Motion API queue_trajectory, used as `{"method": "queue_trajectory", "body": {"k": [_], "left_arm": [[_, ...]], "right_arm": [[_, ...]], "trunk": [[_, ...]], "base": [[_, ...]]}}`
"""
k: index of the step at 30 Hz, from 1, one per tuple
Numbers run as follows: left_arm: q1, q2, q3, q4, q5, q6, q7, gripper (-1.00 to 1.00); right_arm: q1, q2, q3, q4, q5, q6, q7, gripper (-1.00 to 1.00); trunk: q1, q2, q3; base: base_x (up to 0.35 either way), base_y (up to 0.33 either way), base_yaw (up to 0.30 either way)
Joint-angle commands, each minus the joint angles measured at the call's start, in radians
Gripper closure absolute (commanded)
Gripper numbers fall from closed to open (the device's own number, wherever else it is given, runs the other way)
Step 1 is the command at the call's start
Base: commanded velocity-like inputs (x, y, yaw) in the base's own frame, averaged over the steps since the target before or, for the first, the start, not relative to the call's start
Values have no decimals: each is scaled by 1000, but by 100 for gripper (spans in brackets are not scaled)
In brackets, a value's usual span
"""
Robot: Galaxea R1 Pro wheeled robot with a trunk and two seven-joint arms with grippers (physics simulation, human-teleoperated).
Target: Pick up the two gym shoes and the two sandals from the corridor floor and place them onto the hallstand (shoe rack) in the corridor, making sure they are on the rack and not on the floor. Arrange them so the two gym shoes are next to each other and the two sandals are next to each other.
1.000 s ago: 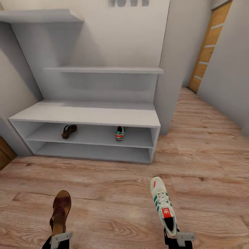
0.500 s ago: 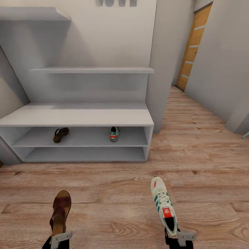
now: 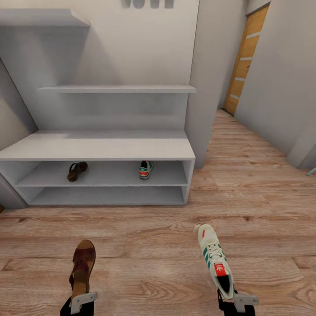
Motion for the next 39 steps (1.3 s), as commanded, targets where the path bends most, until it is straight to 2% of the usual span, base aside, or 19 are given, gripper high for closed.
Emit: {"method": "queue_trajectory", "body": {"k": [1, 4, 6, 8, 10, 11, 13, 15, 17, 19, 21, 23, 24, 26, 28, 31, 35, 39], "left_arm": [[-3, -7, 4, 1, -5, -1, 5, 100], [-9, -29, 2, 1, -10, 4, 5, 100], [-35, -42, -1, -2, -12, 8, 4, 100], [-77, -46, -3, 5, -11, 16, 3, 100], [-98, -47, -3, 7, -11, 33, 4, 100], [-129, -46, -4, 3, -12, 103, 3, 100], [-152, -44, -4, -1, -11, 162, 3, 100], [-189, -40, -4, -3, -12, 226, 4, 100], [-225, -36, -4, -3, -13, 258, 2, 100], [-260, -34, -5, 1, -15, 275, -1, 100], [-293, -32, -5, 4, -24, 299, -4, 100], [-336, -29, -5, 6, -49, 364, -6, 100], [-405, -26, -5, -1, -97, 495, -8, 100], [-455, -15, -4, 3, -108, 542, -15, 100], [-513, 6, -3, 7, -110, 601, -62, 100], [-558, 31, -2, 2, -116, 685, -167, 100], [-569, 57, 1, -7, -118, 709, -203, 100], [-571, 64, 3, -16, -118, 715, -208, 100]], "right_arm": [[-1, -16, -11, 1, -3, -4, -5, 100], [-1, -40, -40, 0, -44, -4, -3, 100], [-1, -61, -84, 0, -85, -3, -1, 100], [-1, -81, -110, -1, -102, -2, 0, 100], [-1, -92, -117, -3, -107, -2, 0, 100], [-1, -114, -127, -4, -115, -2, -1, 100], [-1, -129, -149, -4, -131, -2, -1, 100], [-1, -141, -198, -5, -152, -2, 0, 100], [-1, -149, -247, -5, -162, -1, 1, 100], [-1, -156, -275, -6, -166, -1, 2, 100], [-1, -159, -284, -6, -168, -1, 3, 100], [-1, -161, -289, -6, -168, -1, 4, 100], [-1, -163, -293, -6, -168, -1, 4, 100], [-1, -165, -295, -6, -168, -1, 3, 100], [-1, -171, -296, -6, -168, -1, 3, 100], [-1, -174, -296, -6, -168, -1, 2, 100], [-1, -175, -296, -5, -168, -1, 2, 100], [-1, -175, -296, -5, -168, -1, 1, 100]], "trunk": [[0, 0, -1], [0, 0, -1], [0, 0, -1], [0, 0, -1], [0, 0, -1], [0, 0, -1], [0, 0, -1], [0, 0, -1], [0, 0, -1], [0, 0, -1], [0, 0, -1], [0, 0, -1], [0, 0, -1], [0, 0, -1], [0, 0, -1], [0, 0, -1], [0, 0, -1], [0, 0, -1]], "base": [[0, 0, 0], [0, 0, 0], [0, 0, 0], [0, 0, 0], [0, 0, 0], [0, 0, 0], [0, 0, 0], [0, 0, 0], [0, 0, 0], [0, 0, 0], [0, 0, 0], [0, 0, 0], [0, 0, 0], [0, 0, 0], [0, 0, 0], [0, 0, 0], [0, 0, 0], [0, 0, 0]]}}
